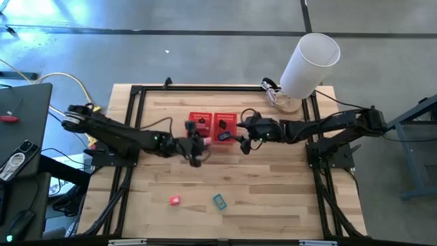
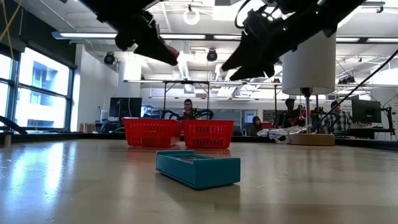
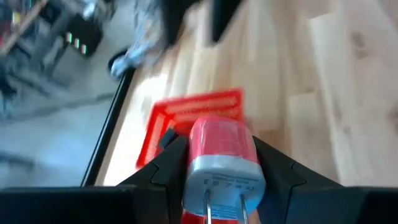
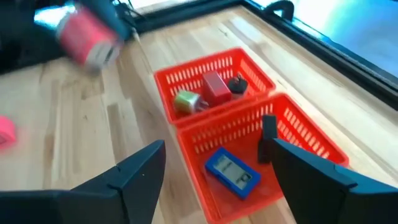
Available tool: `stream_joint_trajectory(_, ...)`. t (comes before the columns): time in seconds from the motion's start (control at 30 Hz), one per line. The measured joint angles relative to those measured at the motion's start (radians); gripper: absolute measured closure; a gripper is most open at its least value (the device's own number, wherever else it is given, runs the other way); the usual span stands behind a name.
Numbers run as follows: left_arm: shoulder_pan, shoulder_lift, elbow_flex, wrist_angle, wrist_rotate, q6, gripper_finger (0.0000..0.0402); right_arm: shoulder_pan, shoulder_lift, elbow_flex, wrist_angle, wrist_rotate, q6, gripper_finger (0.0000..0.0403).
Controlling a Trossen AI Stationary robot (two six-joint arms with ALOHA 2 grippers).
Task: Pick & Place Office items
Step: Put the pink white charger adapter into the left red bin
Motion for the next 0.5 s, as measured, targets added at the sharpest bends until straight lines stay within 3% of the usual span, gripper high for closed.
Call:
stream_joint_trajectory(0.1,0.040,-0.048,0.000,-0.090,0.016,-0.078,0.0274,0.011,0.001,0.000,-0.002,0.011,0.000,0.0127)
stream_joint_trajectory(0.37,0.199,-0.089,0.024,-0.318,0.244,-0.222,0.0274,0.012,0.001,0.000,0.015,0.014,0.000,0.0127)
stream_joint_trajectory(0.5,0.280,-0.089,0.030,-0.393,0.305,-0.245,0.0274,0.012,0.001,0.000,0.015,0.015,-0.005,0.0127)
